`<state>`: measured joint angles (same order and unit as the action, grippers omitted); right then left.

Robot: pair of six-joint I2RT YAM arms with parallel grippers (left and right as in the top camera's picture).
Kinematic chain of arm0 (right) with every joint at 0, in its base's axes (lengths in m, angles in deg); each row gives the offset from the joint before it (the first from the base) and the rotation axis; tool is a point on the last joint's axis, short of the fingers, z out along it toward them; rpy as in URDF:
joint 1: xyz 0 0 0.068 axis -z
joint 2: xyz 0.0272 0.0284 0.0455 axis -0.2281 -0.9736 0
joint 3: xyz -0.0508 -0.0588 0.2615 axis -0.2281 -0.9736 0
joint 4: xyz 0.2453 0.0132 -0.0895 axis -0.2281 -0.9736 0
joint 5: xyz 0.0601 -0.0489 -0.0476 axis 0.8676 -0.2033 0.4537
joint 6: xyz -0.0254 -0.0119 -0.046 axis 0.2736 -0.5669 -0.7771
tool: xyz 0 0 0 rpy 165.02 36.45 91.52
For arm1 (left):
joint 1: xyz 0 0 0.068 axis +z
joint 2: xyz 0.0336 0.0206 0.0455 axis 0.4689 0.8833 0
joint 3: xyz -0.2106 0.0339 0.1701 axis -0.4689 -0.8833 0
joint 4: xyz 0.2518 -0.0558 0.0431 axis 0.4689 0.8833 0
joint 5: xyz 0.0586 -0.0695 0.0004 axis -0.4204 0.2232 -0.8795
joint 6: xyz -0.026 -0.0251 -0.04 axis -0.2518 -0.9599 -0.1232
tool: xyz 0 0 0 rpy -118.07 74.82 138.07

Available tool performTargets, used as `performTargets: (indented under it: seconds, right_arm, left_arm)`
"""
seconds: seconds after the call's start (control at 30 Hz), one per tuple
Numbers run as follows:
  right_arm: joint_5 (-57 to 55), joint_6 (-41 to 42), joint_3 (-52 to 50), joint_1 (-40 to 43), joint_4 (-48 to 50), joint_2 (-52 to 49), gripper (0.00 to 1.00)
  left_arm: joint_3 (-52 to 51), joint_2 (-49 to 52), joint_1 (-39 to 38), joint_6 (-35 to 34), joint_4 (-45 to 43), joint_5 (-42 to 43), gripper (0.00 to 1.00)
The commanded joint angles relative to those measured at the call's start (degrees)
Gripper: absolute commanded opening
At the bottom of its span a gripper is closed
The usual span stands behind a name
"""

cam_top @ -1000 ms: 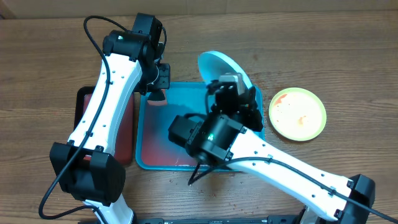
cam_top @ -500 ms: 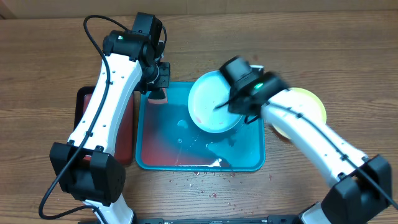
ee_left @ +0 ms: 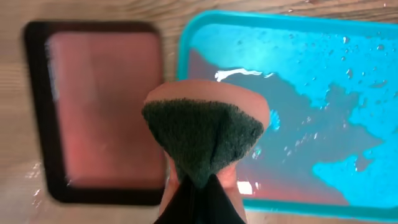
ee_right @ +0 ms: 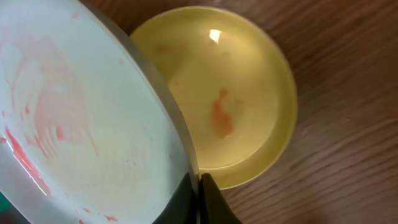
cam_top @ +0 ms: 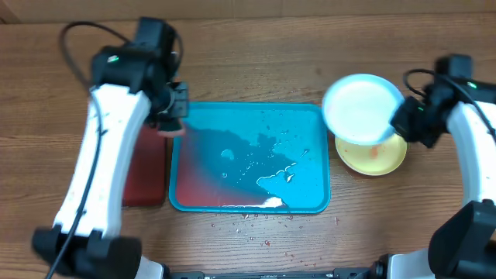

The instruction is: Clean dirty plates on tray and stack at the side

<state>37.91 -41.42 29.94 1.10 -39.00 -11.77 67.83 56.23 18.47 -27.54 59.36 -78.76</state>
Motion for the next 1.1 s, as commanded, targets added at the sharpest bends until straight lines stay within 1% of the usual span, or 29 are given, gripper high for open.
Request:
performTargets:
  seconds: [0.0,0.13,0.2,0.27,0.4,0.43,0.47,0.5,0.57,0.63,0.7,0.83,0.9,0.97,1.0,1.03,1.07]
  right_arm:
    - [3.1,-2.3,-4.9,3.6,2.3,1.4,0.04]
    - [2.6,-2.0,-10.3,5.1,6.6,1.4,0.04]
    - [-0.1,0.9,-12.4,5.1,8.9,1.4,0.04]
    - [-3.5,4.2,-14.9,5.1,11.7,1.4,0.04]
    - [-5.1,6.6,-17.6,5.1,15.5,1.4,0.04]
    - [-5.1,6.6,-17.7,5.1,15.8,1.3,0.09]
    - [-5.1,6.6,-17.7,5.1,15.8,1.3,0.19]
    - [-4.6,6.6,-17.7,5.1,15.8,1.3,0.27]
    - [-2.7,4.6,-17.3,5.1,15.4,1.3,0.41]
    - [0.6,1.7,-15.9,5.1,13.8,1.3,0.50]
    - [2.8,0.8,-13.4,5.0,10.9,1.4,0.52]
    - [10.7,-6.0,-6.9,3.4,6.6,2.5,0.53]
    - [13.2,-8.4,-3.8,1.2,4.8,3.3,0.61]
    - [13.3,-8.8,-2.0,-1.3,4.0,3.8,0.72]
    - [13.3,-8.8,-1.4,-2.9,3.9,3.9,0.80]
    - [13.3,-8.7,-1.3,-4.2,4.0,3.9,0.83]
    - [13.3,-8.7,-1.3,-5.8,4.2,3.9,0.89]
  left_arm:
    - [-0.1,-2.8,2.4,-1.0,1.4,-1.4,0.05]
    - [-0.7,-3.8,5.4,-2.1,2.5,-1.3,0.05]
    - [-2.0,-3.9,7.1,-2.3,2.7,-1.1,0.04]
    - [-5.1,-4.3,8.8,-2.4,2.2,-1.1,0.05]
    - [-12.0,-5.9,11.0,-2.4,-1.7,-1.0,0.04]
    - [-13.7,-6.4,11.5,-2.4,-3.1,-0.7,0.04]
    - [-14.8,-6.8,11.9,-2.4,-4.2,-0.2,0.04]
    - [-15.8,-7.1,12.3,-2.3,-5.1,0.4,0.05]
    - [-16.9,-7.4,12.9,-2.2,-6.1,0.8,0.04]
    - [-17.2,-7.4,13.4,-1.7,-6.3,0.8,0.04]
    - [-17.3,-7.4,13.9,-0.6,-6.4,0.7,0.05]
    - [-17.4,-7.4,16.3,2.8,-5.9,1.8,0.04]
    - [-18.0,-7.4,18.1,4.3,-6.3,2.5,0.04]
    - [-19.4,-7.4,20.0,5.6,-7.1,2.6,0.04]
    - [-20.7,-7.4,21.1,6.6,-7.9,2.5,0.04]
    - [-22.0,-7.3,21.9,7.4,-8.9,2.6,0.04]
    - [-23.9,-7.3,22.9,8.2,-10.6,2.5,0.04]
